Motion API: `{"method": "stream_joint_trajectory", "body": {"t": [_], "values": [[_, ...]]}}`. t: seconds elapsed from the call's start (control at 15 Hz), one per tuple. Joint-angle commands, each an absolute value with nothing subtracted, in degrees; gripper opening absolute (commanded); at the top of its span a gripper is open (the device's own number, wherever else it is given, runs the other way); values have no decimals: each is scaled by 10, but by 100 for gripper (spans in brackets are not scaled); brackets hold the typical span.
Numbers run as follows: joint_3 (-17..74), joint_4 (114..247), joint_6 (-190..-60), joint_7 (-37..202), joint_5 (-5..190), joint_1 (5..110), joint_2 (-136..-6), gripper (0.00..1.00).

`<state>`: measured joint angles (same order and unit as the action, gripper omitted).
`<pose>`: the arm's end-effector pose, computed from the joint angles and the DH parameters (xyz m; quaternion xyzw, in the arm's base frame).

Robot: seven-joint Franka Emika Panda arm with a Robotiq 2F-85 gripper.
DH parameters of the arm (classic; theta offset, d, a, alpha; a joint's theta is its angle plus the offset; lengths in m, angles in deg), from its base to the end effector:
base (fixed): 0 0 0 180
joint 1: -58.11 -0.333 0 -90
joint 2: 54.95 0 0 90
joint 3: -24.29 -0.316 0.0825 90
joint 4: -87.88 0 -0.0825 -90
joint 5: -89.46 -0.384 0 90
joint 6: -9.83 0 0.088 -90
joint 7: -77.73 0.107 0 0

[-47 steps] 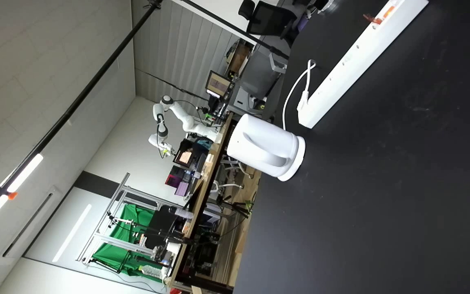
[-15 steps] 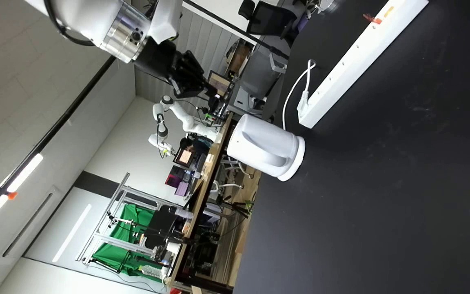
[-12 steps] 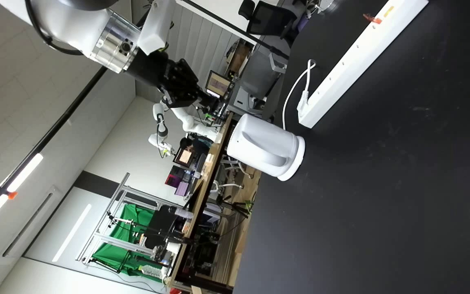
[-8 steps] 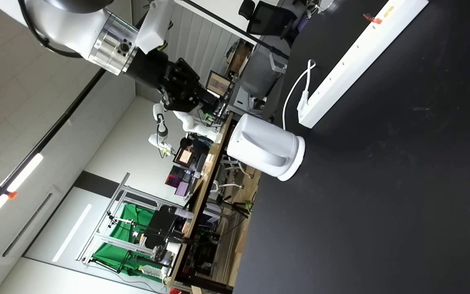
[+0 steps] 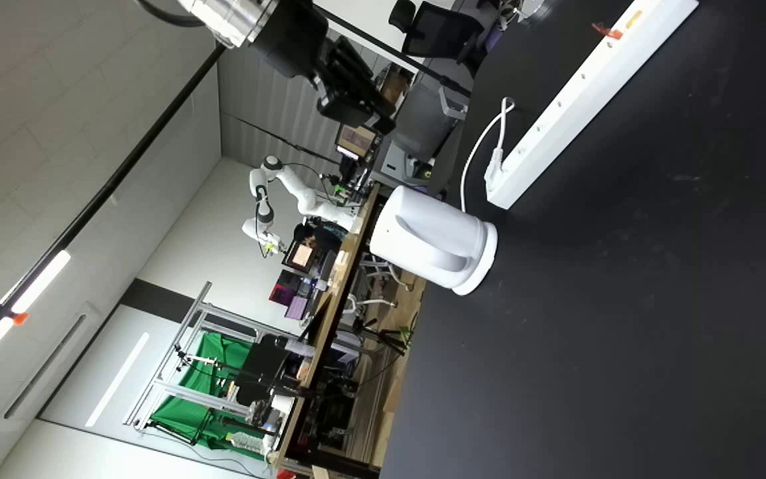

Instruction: Turn on the extension cable, turn on the electric kettle then turn it off

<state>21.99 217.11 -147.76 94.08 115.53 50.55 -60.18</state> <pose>0.5516 0.1138 0.3634 0.9637 0.1323 0.2188 0.0767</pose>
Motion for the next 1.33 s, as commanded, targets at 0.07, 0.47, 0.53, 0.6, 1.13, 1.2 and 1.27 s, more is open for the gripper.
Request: {"method": "stream_joint_trajectory", "body": {"t": [0.07, 0.47, 0.53, 0.6, 1.13, 1.2, 1.27], "values": [[239, 2276, -1569, 1001, 1200, 515, -540, 1], [242, 2290, -1576, 1014, 1217, 519, -542, 0], [251, 2268, -1555, 1048, 1267, 527, -586, 0], [253, 2267, -1546, 1057, 1282, 527, -589, 0], [269, 2266, -1536, 1092, 1343, 526, -626, 1], [269, 2265, -1536, 1092, 1343, 526, -626, 1], [269, 2264, -1535, 1093, 1344, 526, -626, 1]]}}
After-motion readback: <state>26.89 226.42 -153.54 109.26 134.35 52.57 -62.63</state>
